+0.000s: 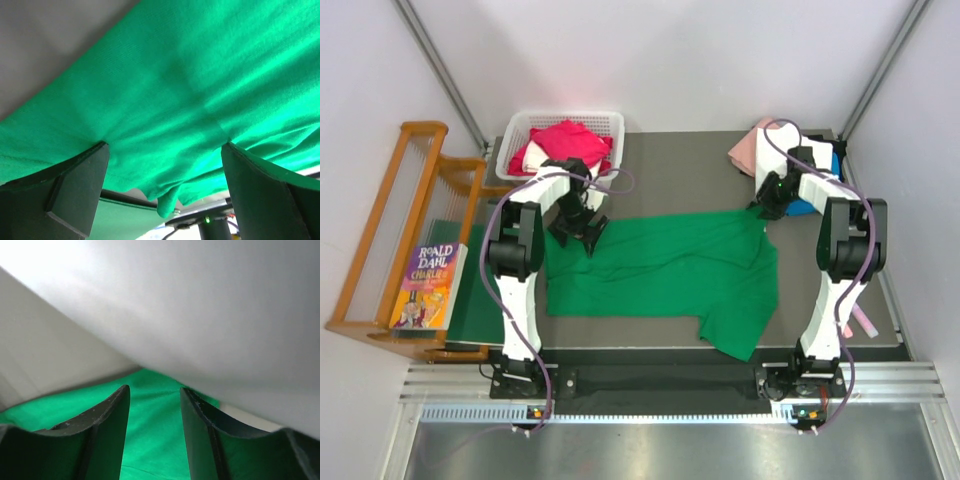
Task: Fold and stack the t-shirts
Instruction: Fold the tshirt
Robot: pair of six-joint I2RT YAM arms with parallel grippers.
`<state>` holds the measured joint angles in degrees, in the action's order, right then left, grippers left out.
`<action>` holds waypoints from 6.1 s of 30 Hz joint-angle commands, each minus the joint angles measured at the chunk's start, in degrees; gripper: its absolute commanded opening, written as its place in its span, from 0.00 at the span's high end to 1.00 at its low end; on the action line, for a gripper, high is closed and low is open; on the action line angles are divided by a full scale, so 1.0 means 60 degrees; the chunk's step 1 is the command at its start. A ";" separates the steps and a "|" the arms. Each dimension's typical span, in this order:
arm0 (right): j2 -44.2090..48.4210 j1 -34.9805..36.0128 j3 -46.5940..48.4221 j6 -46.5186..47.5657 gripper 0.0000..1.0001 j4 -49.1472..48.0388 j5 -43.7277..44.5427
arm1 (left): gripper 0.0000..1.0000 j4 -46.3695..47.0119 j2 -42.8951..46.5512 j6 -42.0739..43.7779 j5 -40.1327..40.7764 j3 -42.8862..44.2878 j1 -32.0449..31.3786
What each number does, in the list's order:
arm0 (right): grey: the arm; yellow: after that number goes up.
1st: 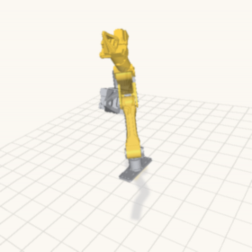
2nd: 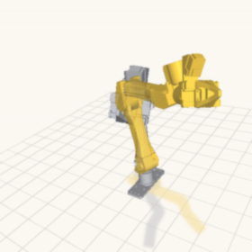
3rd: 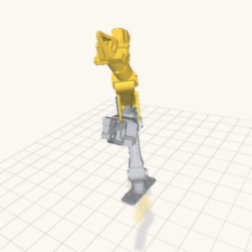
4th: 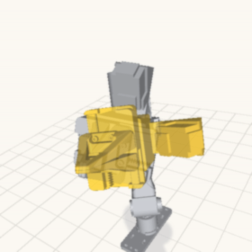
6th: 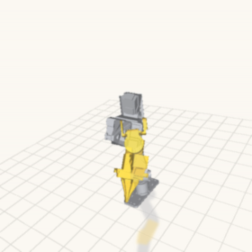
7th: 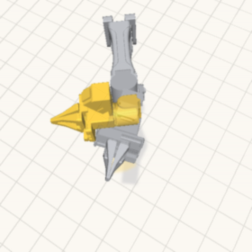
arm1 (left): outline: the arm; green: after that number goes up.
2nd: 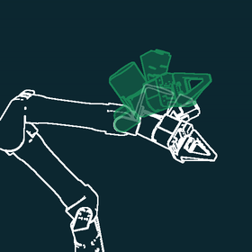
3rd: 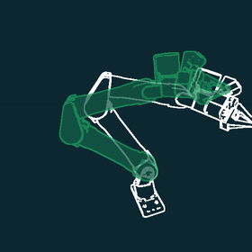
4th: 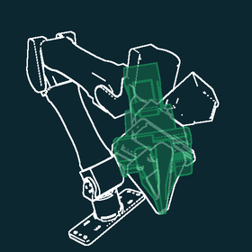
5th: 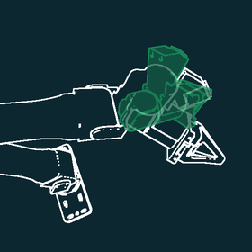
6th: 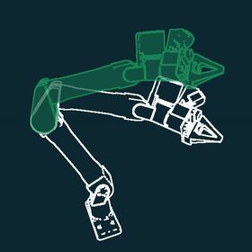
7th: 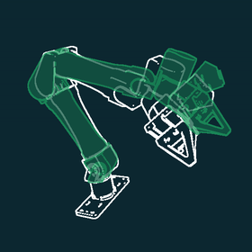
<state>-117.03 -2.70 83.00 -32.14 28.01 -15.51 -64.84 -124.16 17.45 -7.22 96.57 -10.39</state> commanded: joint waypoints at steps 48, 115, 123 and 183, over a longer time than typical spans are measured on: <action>1.0188 0.4932 -0.6801 -0.0898 0.53 0.1177 0.2042 | 0.01 -0.0020 0.8902 0.1237 0.1116 -0.6897 -0.1183; 0.8184 1.1963 -0.7667 -0.3622 0.53 0.1748 0.5089 | 0.38 0.3175 0.7290 0.1193 0.1262 -0.8640 -0.1183; 0.7406 1.2359 -0.7344 -0.3769 0.55 0.1806 0.5469 | 0.46 0.3145 0.7377 0.1178 0.1262 -0.8713 -0.1168; 1.1435 1.2798 -0.6802 -0.5395 1.00 0.5498 0.5807 | 0.49 0.0466 0.8756 0.1339 0.0694 -0.7585 -0.1197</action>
<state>-47.53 73.03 40.80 -63.48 60.53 18.74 -57.14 -71.11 25.39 1.85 48.73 -17.63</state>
